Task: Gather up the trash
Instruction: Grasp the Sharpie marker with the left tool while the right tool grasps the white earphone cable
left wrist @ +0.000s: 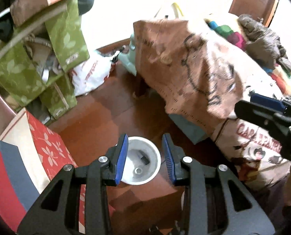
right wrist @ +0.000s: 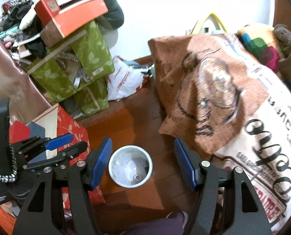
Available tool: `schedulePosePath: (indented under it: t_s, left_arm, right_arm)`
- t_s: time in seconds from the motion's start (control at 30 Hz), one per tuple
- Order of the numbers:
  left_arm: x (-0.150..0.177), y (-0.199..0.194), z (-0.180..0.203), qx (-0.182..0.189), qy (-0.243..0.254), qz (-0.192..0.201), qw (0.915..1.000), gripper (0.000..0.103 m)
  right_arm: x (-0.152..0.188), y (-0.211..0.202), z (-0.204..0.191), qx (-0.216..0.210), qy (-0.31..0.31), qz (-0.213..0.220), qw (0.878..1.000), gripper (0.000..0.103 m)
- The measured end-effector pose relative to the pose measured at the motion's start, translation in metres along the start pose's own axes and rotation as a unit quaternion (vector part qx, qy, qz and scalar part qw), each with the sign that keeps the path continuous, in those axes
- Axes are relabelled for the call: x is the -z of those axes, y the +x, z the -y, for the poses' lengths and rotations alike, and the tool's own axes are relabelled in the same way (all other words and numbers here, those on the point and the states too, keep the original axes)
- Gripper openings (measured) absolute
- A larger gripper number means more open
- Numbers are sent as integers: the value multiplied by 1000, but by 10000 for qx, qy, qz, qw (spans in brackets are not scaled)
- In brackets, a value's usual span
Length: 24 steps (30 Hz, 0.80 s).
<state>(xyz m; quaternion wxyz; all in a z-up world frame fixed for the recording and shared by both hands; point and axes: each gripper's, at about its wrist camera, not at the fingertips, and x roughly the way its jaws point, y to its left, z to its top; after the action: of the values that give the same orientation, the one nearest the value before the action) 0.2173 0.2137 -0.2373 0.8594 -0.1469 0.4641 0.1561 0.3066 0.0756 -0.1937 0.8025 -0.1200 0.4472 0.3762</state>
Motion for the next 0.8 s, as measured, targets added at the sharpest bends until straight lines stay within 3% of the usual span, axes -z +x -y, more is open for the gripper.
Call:
schedulePosePath:
  t_s: [0.4,0.8]
  left_arm:
    - [-23,-76,89,125,780,844,9933,54]
    - [-48,-90,215,760,1538,1083,9792,56]
  right_arm:
    - [12,-90,40,352,253,859,9954,62]
    - [47,-160,136,1149,943,1409,9788,62]
